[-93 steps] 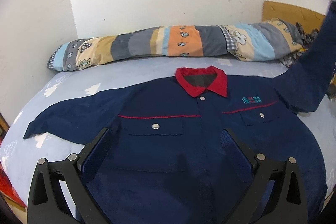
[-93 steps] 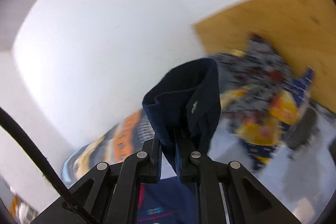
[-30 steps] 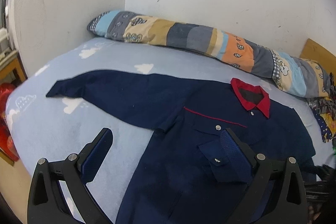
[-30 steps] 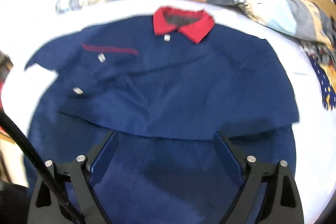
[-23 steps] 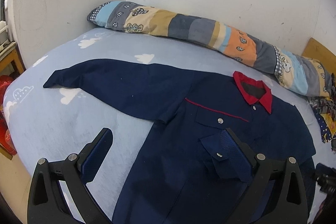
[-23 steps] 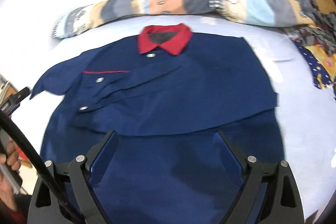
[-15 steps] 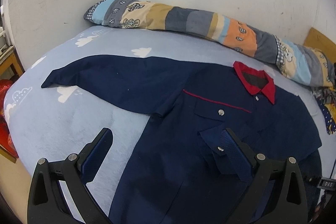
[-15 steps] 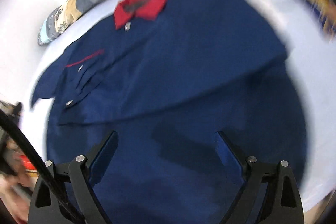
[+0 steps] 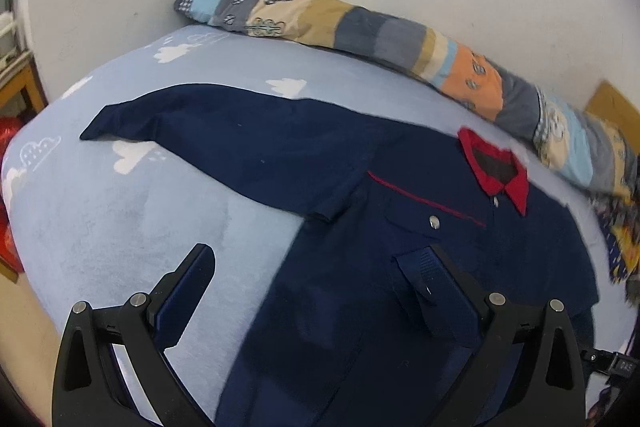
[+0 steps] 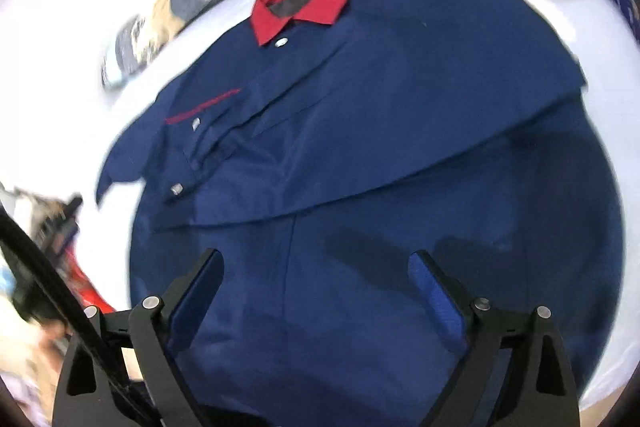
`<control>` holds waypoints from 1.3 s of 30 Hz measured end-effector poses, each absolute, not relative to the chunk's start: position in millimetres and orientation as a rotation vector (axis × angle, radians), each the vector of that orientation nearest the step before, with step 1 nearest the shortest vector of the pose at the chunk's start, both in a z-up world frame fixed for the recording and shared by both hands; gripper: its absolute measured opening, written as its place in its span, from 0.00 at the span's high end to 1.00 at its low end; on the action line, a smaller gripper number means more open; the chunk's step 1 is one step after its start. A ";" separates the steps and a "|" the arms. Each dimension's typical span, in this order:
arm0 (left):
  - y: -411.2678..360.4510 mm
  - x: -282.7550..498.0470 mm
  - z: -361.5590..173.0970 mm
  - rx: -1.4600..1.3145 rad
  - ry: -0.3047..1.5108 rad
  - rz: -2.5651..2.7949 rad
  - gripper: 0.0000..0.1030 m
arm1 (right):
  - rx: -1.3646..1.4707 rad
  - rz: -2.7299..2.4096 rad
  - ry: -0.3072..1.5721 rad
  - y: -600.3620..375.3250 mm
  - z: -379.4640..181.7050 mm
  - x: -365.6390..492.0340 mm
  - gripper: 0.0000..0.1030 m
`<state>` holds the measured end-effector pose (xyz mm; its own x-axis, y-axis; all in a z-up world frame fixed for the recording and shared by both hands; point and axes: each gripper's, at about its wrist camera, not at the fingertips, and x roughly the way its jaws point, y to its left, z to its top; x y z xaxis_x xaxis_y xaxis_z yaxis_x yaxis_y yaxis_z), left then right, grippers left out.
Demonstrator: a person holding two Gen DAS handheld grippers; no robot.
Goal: Fold large clothes
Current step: 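Fold the held sleeve across the jacket body with the right tool, release, then grasp the cuff of the other sleeve with the left tool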
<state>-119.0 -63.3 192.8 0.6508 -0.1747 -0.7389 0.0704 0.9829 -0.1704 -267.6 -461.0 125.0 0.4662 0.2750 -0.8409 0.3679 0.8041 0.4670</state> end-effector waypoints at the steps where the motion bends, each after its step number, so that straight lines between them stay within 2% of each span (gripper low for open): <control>1: -55.0 -115.7 194.8 -0.148 0.852 -0.136 0.01 | 0.703 -0.086 1.090 -469.7 127.2 -271.7 0.07; 9: 38.6 -68.0 186.6 -0.310 0.931 -0.065 0.01 | 0.736 -0.120 1.001 -492.2 154.3 -280.0 0.07; 15: 125.9 -28.6 170.3 -0.339 0.952 0.077 0.01 | 0.718 -0.101 0.988 -485.9 163.7 -276.4 0.07; 21: 207.4 10.6 145.3 -0.503 0.939 0.129 0.02 | 0.688 -0.124 0.991 -483.0 162.7 -270.6 0.07; 22: 218.7 17.7 140.3 -0.546 0.935 0.121 0.08 | 0.681 -0.126 0.995 -481.8 162.1 -268.8 0.07; 23: 227.9 24.8 135.0 -0.583 0.931 0.111 0.22 | 0.671 -0.129 1.002 -480.1 161.1 -266.4 0.07; 25: 238.0 39.6 125.5 -0.639 0.945 0.104 0.36 | 0.660 -0.135 1.008 -478.6 159.3 -263.5 0.07; 39: 294.7 95.3 61.6 -1.064 0.811 0.059 0.37 | 0.521 -0.175 1.006 -464.3 163.2 -249.7 0.07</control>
